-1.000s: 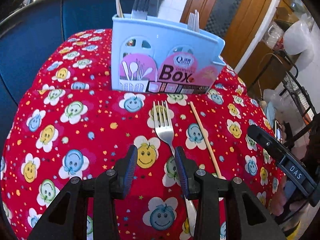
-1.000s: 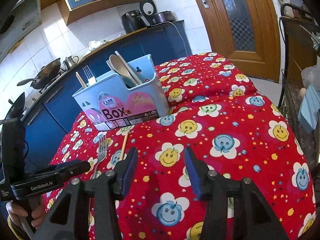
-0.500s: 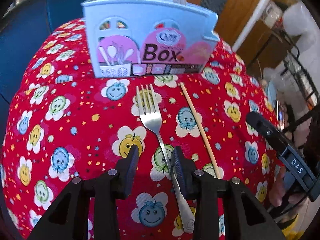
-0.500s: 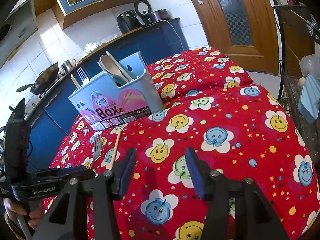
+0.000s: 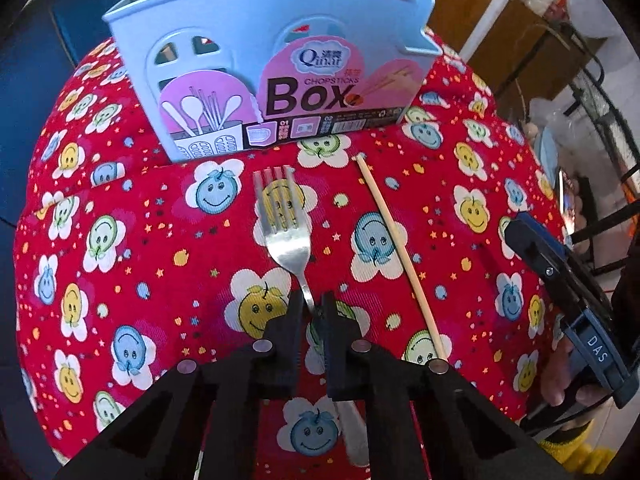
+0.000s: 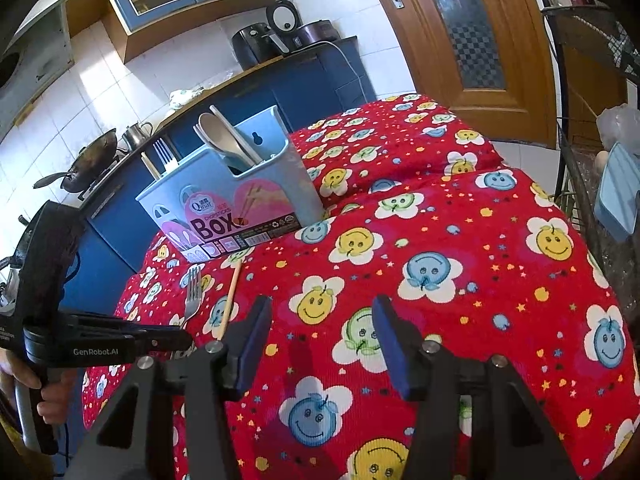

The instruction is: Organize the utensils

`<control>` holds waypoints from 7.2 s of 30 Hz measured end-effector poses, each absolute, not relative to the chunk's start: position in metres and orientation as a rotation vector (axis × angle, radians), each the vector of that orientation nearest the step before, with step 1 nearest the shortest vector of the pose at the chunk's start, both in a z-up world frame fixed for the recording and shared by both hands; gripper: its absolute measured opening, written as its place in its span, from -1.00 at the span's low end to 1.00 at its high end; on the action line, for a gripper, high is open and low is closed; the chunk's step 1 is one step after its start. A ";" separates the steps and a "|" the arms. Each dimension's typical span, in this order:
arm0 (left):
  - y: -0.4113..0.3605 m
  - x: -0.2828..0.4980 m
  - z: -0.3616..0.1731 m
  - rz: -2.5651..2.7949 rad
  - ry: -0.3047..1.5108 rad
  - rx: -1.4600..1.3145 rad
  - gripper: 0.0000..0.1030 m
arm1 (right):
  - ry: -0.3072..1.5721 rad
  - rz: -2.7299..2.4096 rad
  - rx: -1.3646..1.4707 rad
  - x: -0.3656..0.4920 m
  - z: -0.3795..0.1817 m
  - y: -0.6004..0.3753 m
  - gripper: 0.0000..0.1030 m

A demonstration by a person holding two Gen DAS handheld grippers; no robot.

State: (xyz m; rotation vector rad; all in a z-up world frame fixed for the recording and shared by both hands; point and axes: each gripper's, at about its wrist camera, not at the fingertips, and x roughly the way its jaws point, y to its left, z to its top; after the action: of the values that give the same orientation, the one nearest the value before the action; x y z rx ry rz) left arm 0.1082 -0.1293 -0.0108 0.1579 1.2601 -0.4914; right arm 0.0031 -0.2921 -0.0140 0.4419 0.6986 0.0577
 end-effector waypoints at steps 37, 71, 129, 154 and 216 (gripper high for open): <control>-0.013 0.078 0.029 -0.467 0.773 -0.175 -0.93 | 1.106 0.168 0.095 0.058 -0.008 -0.193 -0.29; -0.039 0.097 0.083 -0.522 0.550 -0.219 -0.94 | 0.629 0.256 0.388 0.046 0.051 -0.244 -0.88; -0.079 0.169 0.082 -0.377 0.267 -0.134 -0.90 | 0.326 0.121 0.194 0.158 0.053 -0.266 -0.85; -0.020 0.154 0.082 -0.342 0.436 -0.239 -0.41 | 0.370 0.152 0.271 0.119 0.090 -0.271 -0.23; -0.145 0.389 -0.007 -0.933 1.151 0.128 -0.41 | 0.513 -0.046 0.526 0.144 0.035 -0.352 -0.17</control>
State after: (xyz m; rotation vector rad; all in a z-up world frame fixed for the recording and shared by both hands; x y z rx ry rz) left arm 0.3889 -0.1449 -0.0073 0.1276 1.1512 -0.9335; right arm 0.1445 -0.3518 0.0348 0.5262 0.5125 -0.0459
